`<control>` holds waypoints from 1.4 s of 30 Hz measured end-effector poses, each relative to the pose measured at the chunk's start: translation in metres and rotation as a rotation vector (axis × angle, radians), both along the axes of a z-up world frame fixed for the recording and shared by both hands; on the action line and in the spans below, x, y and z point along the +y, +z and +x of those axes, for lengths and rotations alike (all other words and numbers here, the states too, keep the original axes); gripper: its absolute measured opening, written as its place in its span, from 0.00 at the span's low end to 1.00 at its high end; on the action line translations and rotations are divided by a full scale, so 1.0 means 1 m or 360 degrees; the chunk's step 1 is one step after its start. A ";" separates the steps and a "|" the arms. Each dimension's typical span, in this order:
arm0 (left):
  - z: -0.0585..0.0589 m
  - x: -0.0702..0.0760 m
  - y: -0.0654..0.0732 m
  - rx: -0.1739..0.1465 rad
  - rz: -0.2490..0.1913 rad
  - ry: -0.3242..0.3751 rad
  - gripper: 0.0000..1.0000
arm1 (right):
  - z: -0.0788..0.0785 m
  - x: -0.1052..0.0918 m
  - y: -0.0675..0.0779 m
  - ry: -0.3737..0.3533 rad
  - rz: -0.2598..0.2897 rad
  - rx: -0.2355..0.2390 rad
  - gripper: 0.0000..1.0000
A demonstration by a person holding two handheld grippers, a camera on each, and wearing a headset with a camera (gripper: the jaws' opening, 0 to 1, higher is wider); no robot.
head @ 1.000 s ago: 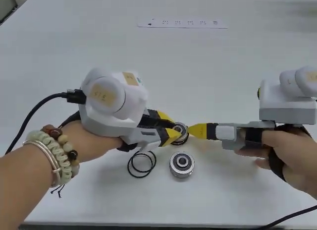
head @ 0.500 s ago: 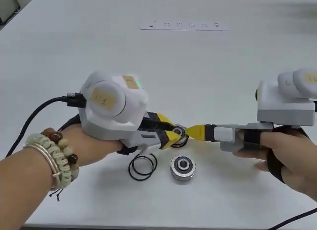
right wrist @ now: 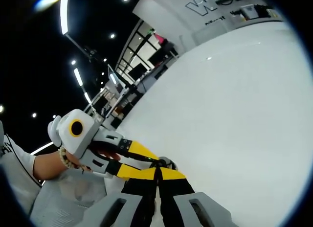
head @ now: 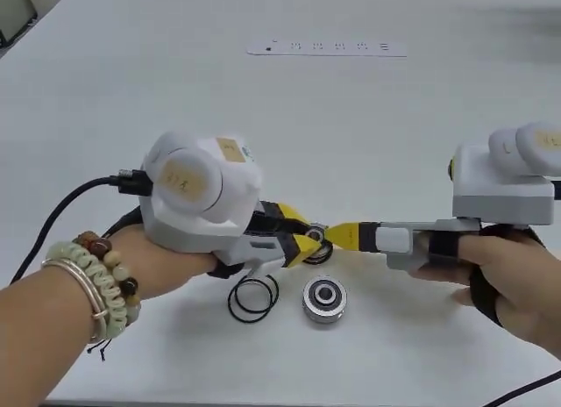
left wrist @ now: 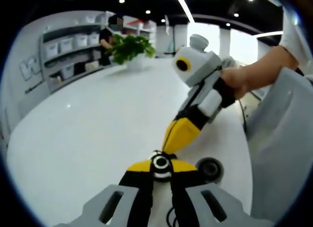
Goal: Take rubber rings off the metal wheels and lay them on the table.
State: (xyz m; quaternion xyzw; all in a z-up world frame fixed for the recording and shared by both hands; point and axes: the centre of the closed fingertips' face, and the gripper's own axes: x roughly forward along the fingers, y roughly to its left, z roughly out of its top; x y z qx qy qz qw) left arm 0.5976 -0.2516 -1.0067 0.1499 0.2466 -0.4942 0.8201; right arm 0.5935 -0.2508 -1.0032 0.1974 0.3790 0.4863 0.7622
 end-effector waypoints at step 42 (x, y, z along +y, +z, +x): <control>0.001 0.000 0.001 -0.0015 -0.0002 0.0012 0.14 | -0.007 0.007 0.014 0.0054 0.0150 -0.0038 0.00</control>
